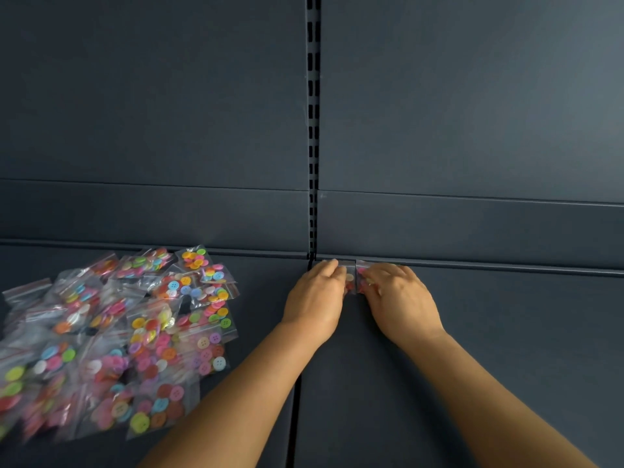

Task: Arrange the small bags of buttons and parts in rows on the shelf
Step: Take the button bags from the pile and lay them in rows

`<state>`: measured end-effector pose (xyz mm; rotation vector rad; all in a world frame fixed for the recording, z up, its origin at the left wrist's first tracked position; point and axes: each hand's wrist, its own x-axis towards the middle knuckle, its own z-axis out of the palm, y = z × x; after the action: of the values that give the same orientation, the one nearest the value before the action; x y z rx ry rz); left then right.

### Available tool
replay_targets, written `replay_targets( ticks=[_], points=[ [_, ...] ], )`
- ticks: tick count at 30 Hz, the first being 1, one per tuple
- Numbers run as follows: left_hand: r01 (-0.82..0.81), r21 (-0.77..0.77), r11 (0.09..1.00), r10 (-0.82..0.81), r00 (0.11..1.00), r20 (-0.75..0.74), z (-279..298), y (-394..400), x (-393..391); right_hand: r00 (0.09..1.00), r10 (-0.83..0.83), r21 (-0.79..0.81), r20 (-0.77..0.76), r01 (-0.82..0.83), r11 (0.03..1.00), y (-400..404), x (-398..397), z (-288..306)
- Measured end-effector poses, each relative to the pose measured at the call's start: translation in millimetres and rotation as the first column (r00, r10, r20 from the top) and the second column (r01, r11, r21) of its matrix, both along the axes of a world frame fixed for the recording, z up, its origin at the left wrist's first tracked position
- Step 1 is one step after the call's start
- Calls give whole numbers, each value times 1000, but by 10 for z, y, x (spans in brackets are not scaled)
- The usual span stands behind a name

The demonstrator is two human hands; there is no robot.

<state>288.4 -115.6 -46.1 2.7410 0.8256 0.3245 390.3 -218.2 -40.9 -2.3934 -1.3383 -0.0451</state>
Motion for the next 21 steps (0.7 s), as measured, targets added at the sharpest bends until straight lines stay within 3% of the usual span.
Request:
replay_targets(
  ticks=[10, 21],
  points=[
    [-125, 165, 978, 119, 992, 48, 376, 19, -791, 982, 188, 0, 13, -188, 982, 173, -620, 283],
    [-260, 134, 956, 259, 966, 23, 406, 404, -2048, 937, 347, -26, -29, -348, 937, 710, -1665, 353]
  ],
)
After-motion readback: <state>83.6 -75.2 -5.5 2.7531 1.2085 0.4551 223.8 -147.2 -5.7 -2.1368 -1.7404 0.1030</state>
